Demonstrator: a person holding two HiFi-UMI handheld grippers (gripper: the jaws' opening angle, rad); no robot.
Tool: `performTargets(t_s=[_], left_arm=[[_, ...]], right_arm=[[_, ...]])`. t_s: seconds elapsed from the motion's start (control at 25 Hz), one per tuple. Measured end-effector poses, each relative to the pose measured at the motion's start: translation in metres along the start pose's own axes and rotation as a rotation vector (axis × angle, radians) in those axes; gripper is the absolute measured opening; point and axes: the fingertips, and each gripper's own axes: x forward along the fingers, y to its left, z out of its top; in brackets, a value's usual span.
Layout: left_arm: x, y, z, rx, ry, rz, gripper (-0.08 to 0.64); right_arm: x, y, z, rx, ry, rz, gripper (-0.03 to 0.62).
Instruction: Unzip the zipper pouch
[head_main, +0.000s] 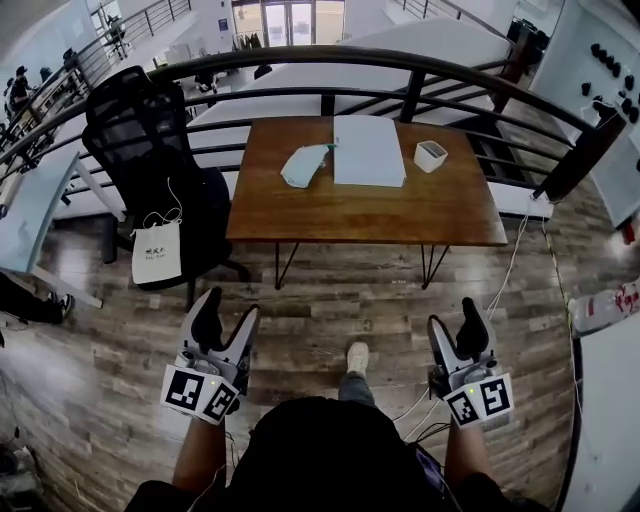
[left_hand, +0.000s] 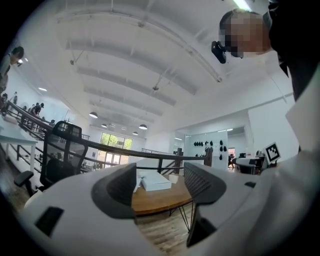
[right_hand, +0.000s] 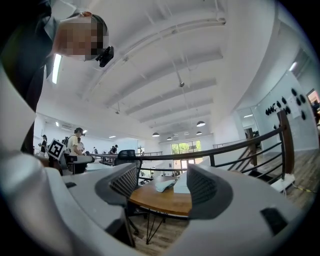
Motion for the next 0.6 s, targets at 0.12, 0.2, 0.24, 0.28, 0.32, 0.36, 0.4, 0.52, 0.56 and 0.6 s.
performTargets(t_s=[0.12, 0.2, 0.24, 0.28, 0.32, 0.36, 0.4, 0.52, 0.56, 0.6], left_arm=[[0.030, -0.004, 0.003, 0.003, -0.007, 0.001, 0.299], [0.050, -0.007, 0.003, 0.005, -0.010, -0.001, 0.299], [0.059, -0.008, 0.002, 0.005, -0.009, -0.001, 0.299], [0.067, -0.009, 0.001, 0.006, -0.007, 0.002, 0.299], [0.076, -0.009, 0.000, 0.006, -0.004, 0.005, 0.299], [0.084, -0.009, -0.001, 0.007, -0.001, 0.009, 0.299], [0.093, -0.009, -0.001, 0.008, 0.001, 0.012, 0.299], [0.120, -0.011, -0.001, 0.010, 0.004, 0.025, 0.299], [0.128, -0.012, -0.002, 0.008, 0.005, 0.031, 0.299], [0.136, -0.013, -0.003, 0.007, 0.007, 0.037, 0.299]], right_arm=[[0.020, -0.027, 0.007, 0.001, -0.024, 0.007, 0.296], [0.033, -0.045, 0.008, -0.001, -0.031, 0.012, 0.295], [0.039, -0.053, 0.007, -0.001, -0.030, 0.015, 0.295], [0.045, -0.061, 0.005, -0.002, -0.027, 0.018, 0.295], [0.051, -0.069, 0.003, -0.003, -0.023, 0.020, 0.295], [0.056, -0.077, 0.002, -0.002, -0.020, 0.022, 0.296], [0.063, -0.085, 0.002, 0.002, -0.018, 0.024, 0.295], [0.081, -0.108, 0.002, 0.012, -0.017, 0.034, 0.295], [0.086, -0.115, 0.003, 0.013, -0.015, 0.040, 0.295], [0.091, -0.122, 0.003, 0.014, -0.013, 0.046, 0.295]])
